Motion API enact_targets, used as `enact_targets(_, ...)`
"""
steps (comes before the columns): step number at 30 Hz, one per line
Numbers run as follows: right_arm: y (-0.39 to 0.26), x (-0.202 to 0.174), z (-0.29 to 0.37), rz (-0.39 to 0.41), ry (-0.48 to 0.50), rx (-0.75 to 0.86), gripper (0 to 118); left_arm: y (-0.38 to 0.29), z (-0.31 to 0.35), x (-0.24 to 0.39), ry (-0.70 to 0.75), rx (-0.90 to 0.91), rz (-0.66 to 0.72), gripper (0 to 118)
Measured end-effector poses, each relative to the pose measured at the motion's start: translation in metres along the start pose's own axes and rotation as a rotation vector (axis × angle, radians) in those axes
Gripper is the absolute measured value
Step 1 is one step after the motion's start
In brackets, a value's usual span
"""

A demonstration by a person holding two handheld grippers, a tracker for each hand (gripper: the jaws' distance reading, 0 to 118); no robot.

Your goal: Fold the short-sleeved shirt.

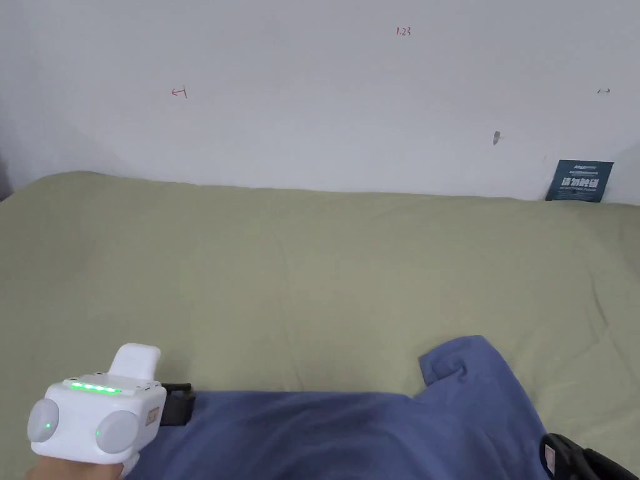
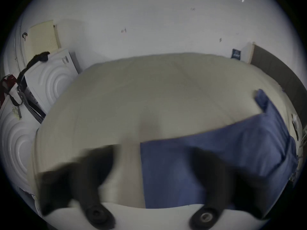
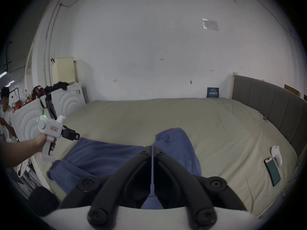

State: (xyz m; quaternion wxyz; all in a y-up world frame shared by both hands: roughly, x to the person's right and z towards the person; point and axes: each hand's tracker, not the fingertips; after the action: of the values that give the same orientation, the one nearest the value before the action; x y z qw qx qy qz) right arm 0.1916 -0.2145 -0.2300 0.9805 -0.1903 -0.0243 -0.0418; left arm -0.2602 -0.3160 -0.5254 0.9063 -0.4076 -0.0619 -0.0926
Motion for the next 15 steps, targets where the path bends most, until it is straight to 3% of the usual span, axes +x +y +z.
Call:
enact_targets(3,-0.001,0.015,-0.025,0.024,-0.061,-0.08,5,0.005,-0.033,-0.004,0.007,-0.061,0.03,113)
enact_targets(4,-0.003,0.021,-0.036,0.025,-0.074,-0.093,5,0.003,-0.04,-0.002,0.004,-0.082,0.008,100)
enact_targets(6,-0.003,0.037,-0.065,0.021,-0.103,-0.162,5,-0.006,-0.029,0.015,0.06,-0.083,-0.059,57)
enact_targets(8,-0.004,0.053,-0.1,0.019,-0.143,-0.211,5,-0.012,-0.017,0.022,-0.044,-0.039,-0.023,6)
enact_targets(9,-0.003,0.062,-0.119,0.018,-0.157,-0.232,6,-0.012,-0.012,0.029,-0.035,-0.04,-0.004,4)
enact_targets(10,-0.003,0.07,-0.139,0.016,-0.167,-0.268,17,-0.011,0.0,0.035,-0.034,-0.037,-0.026,4)
enact_targets(12,-0.003,0.087,-0.183,0.02,-0.174,-0.388,86,-0.012,0.014,0.047,-0.018,-0.007,-0.074,4)
enact_targets(13,-0.004,0.094,-0.201,0.013,-0.155,-0.447,107,-0.011,0.022,0.048,-0.034,0.002,-0.066,4)
enact_targets(15,-0.007,0.105,-0.235,-0.003,-0.169,-0.555,98,-0.005,0.041,0.044,-0.044,0.043,-0.052,4)
